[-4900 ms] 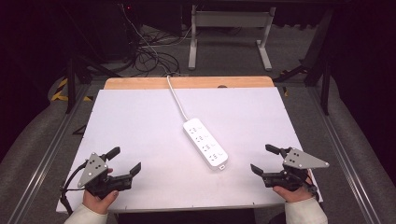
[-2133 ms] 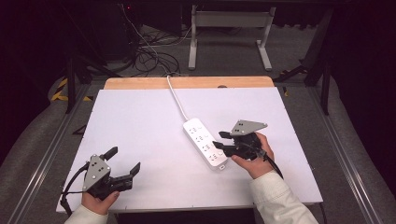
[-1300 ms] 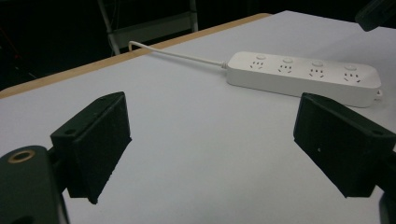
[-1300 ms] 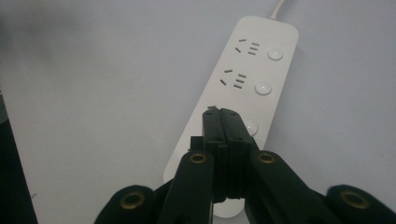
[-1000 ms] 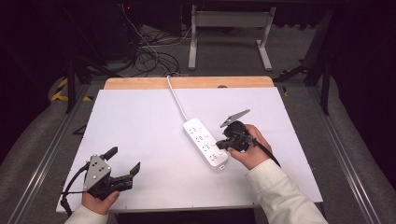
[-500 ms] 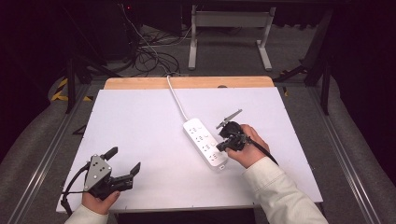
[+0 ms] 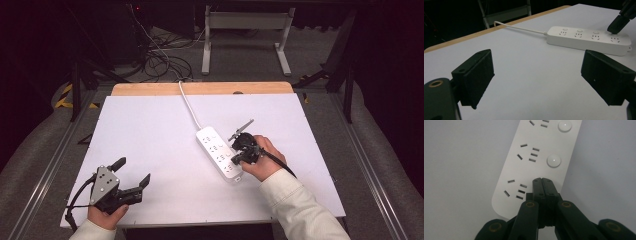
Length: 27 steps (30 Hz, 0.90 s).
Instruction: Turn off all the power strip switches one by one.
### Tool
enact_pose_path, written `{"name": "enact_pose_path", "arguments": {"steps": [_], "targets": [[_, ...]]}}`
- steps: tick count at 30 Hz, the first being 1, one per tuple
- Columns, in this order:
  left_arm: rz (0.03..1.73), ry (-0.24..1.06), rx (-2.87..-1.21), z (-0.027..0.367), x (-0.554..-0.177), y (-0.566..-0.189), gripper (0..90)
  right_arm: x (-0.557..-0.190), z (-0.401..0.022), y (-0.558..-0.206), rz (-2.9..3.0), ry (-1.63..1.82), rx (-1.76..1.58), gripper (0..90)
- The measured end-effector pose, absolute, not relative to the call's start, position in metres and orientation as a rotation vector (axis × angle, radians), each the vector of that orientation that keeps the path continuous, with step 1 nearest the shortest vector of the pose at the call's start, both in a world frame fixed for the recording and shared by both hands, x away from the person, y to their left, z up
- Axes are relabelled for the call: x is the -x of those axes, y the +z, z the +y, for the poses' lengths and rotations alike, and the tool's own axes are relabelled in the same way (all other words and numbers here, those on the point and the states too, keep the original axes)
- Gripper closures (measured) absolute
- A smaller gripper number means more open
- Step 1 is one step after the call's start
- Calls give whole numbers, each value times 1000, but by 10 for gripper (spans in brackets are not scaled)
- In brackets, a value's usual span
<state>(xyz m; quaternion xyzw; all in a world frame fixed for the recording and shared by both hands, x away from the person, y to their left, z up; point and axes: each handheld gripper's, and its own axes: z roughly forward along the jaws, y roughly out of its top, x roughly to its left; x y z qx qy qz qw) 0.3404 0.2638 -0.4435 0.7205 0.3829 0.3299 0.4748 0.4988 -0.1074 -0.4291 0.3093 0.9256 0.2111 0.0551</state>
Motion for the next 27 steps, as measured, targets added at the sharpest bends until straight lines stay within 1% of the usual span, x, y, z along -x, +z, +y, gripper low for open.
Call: {"name": "enact_pose_path", "arguments": {"steps": [27], "targets": [[939, 808, -1757, 263, -340, -444, 121, -497, -108, -433, 2797, 649, -971, 900]]}}
